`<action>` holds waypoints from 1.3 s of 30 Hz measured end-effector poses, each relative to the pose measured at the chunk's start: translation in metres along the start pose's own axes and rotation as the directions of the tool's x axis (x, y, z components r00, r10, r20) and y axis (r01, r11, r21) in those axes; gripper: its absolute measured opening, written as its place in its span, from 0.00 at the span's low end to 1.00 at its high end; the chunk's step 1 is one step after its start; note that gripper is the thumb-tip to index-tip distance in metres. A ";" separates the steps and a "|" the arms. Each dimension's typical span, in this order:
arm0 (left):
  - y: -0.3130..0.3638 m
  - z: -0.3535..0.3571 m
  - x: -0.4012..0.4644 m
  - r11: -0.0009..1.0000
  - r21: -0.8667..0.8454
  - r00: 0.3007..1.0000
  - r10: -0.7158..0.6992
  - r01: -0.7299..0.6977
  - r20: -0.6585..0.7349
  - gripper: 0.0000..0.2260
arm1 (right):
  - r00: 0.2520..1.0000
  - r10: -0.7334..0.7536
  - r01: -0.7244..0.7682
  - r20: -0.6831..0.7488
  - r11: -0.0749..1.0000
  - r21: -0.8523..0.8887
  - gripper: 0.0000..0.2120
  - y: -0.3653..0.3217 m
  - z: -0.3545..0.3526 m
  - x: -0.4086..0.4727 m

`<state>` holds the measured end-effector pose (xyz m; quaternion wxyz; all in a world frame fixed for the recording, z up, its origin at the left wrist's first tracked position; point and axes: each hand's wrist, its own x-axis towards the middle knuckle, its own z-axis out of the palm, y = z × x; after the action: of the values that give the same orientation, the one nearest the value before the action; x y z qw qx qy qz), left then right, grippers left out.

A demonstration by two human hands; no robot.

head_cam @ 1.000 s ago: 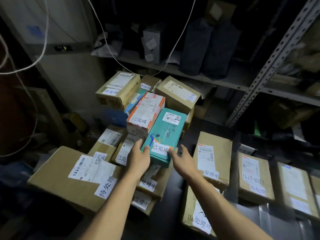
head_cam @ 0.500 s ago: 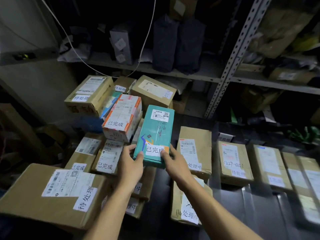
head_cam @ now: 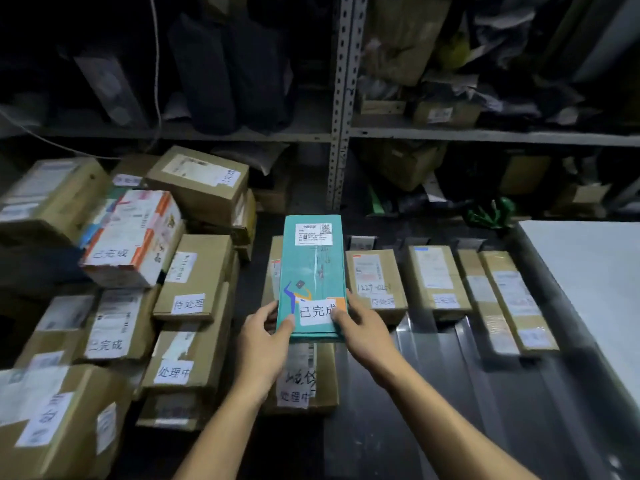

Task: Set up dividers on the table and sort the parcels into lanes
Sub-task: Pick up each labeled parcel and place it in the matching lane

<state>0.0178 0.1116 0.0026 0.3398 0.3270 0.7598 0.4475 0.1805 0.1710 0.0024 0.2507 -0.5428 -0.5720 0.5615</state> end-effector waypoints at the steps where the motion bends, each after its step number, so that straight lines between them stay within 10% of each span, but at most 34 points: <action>1: 0.003 0.010 -0.005 1.000 -0.004 1.000 -0.005 0.005 0.019 0.18 | 1.000 0.004 -0.004 -0.012 1.000 -0.008 0.18 0.005 -0.011 -0.004; 21: 0.041 0.238 -0.115 0.977 0.208 0.933 -0.036 -0.043 0.359 0.02 | 0.952 0.240 -0.268 -0.191 0.953 -0.138 0.12 0.097 -0.258 -0.082; 39: 0.022 0.293 -0.150 0.750 0.661 0.887 -0.317 0.016 0.337 0.11 | 0.896 0.428 -0.425 -0.116 0.753 -0.503 0.16 0.153 -0.262 -0.069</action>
<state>0.3428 0.1336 -0.0522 0.4052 0.4422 0.7989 0.0444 0.4863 0.1723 -0.0512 -0.0406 -0.7036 -0.5632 0.4314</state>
